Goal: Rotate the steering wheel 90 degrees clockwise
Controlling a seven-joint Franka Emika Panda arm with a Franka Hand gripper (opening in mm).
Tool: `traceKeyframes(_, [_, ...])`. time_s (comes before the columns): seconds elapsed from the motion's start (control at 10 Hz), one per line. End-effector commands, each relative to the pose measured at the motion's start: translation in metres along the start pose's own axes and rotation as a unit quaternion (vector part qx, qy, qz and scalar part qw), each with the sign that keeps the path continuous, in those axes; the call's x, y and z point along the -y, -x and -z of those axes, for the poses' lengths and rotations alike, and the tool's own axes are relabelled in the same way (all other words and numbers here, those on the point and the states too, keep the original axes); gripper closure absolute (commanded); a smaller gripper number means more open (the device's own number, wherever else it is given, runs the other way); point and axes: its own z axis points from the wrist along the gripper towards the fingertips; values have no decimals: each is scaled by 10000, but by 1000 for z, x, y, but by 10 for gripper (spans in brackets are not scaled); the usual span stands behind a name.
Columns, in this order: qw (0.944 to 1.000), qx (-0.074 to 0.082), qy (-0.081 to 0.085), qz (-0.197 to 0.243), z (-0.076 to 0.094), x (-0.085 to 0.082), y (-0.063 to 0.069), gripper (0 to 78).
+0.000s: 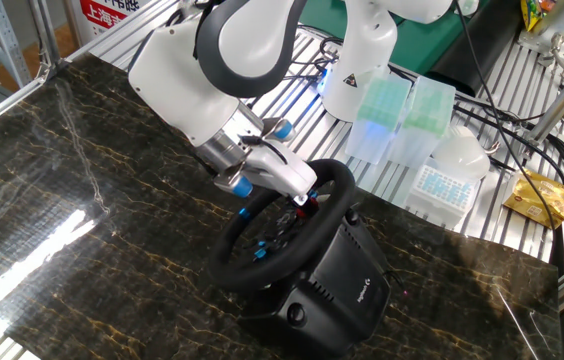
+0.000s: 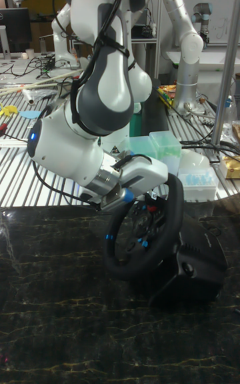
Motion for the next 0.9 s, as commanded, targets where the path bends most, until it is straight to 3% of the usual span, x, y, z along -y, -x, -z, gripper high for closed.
traceKeyframes(0.1, [10000, 2, 3, -34, -1, 3, 1, 776])
traceKeyframes(0.5, [10000, 3, 1, -100, -3, 0, 0, 776])
traceKeyframes(0.9, [9995, 18, -114, -302, 2, -23, -12, 776])
